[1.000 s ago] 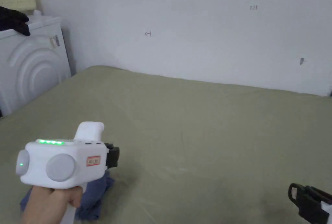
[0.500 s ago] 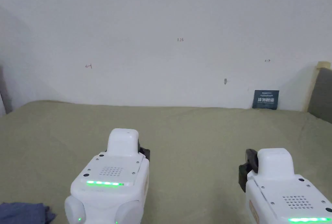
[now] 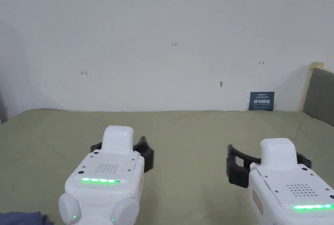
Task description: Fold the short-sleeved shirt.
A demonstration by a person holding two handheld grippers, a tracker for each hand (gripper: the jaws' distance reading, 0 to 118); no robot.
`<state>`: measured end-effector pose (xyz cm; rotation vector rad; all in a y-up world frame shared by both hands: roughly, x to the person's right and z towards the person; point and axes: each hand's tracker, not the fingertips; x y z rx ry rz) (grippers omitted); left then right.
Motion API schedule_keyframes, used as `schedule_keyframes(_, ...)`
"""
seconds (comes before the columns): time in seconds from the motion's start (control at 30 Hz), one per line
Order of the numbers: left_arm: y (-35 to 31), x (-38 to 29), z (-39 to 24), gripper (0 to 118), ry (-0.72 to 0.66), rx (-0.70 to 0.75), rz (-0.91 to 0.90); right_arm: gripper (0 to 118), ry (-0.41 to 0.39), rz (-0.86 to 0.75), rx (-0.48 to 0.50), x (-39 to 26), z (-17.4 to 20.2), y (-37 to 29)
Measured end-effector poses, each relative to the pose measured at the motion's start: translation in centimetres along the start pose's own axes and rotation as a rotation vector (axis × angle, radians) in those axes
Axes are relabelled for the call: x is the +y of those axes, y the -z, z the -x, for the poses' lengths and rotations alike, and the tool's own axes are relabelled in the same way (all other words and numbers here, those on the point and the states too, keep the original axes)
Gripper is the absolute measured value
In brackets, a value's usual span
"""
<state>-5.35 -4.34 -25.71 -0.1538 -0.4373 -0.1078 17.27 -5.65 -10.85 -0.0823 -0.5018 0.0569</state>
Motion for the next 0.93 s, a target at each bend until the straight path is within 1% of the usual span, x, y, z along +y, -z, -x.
schedule_keyframes(0.03,0.5,-0.1,0.1,117,-0.002,0.008,0.036,118,0.003,-0.001,-0.009,0.1,-0.1,0.1)
schedule_keyframes(0.07,0.4,-0.6,-0.1,118,-0.006,0.006,0.092,118,0.021,-0.023,-0.014,0.1,0.0,0.0)
schedule_keyframes(0.1,0.9,-0.6,0.1,118,-0.003,0.004,0.035,118,0.018,-0.019,0.000,0.3,0.2,0.0)
schedule_keyframes(0.17,1.0,-0.2,0.2,118,0.042,0.054,0.090,118,0.013,-0.012,-0.005,0.6,0.5,0.4)
schedule_keyframes(0.23,1.2,-0.1,0.9,118,-0.016,0.027,0.084,118,0.001,0.000,-0.005,0.7,0.2,0.3)
schedule_keyframes(0.27,1.0,0.2,1.4,118,-0.071,-0.047,0.093,118,0.000,0.001,-0.004,0.7,0.3,0.4)
schedule_keyframes(0.33,0.7,0.8,1.9,117,-0.138,-0.088,0.150,118,0.007,0.008,0.009,0.8,-0.1,0.0)
schedule_keyframes(0.37,0.4,1.2,1.9,117,-0.131,-0.062,0.203,118,0.013,0.009,0.016,0.9,-0.1,0.0)
schedule_keyframes(0.47,0.4,2.1,0.7,117,-0.007,0.108,0.263,118,0.020,0.009,0.019,1.1,-0.2,-0.2)
schedule_keyframes(0.5,0.0,2.2,0.5,117,0.010,0.144,0.243,118,0.022,0.010,0.021,1.2,-0.2,-0.2)
schedule_keyframes(0.53,-0.2,2.0,0.5,117,0.031,0.135,0.169,118,0.028,0.008,0.026,1.3,-0.2,-0.2)
schedule_keyframes(0.57,0.0,2.0,0.4,117,0.039,0.152,0.170,118,0.033,0.006,0.027,1.3,-0.2,-0.3)
schedule_keyframes(0.67,-0.6,2.2,0.8,117,-0.021,0.033,0.171,118,0.038,0.004,0.034,1.5,-0.5,-0.6)
schedule_keyframes(0.7,-0.5,2.5,1.0,117,-0.011,0.010,0.178,118,0.037,0.002,0.034,1.5,-0.5,-0.7)
schedule_keyframes(0.77,-0.9,2.6,0.5,116,-0.007,0.088,0.148,118,0.037,-0.004,0.033,1.6,-0.7,-1.0)
schedule_keyframes(0.8,-0.9,2.6,0.4,116,0.016,0.099,0.143,118,0.037,-0.006,0.035,1.7,-0.8,-1.0)
schedule_keyframes(0.83,-0.6,2.8,0.3,116,0.009,0.113,0.142,118,0.036,-0.005,0.034,1.7,-0.8,-1.0)
schedule_keyframes(0.87,-1.0,2.7,0.7,116,-0.028,0.051,0.092,118,0.035,-0.001,0.034,1.7,-0.8,-1.2)
schedule_keyframes(0.9,-1.4,2.6,1.1,116,-0.064,-0.009,0.082,118,0.036,-0.003,0.040,1.7,-0.9,-1.3)
schedule_keyframes(0.93,-1.7,2.7,1.3,116,-0.080,-0.028,0.106,118,0.036,-0.005,0.042,1.7,-1.0,-1.3)
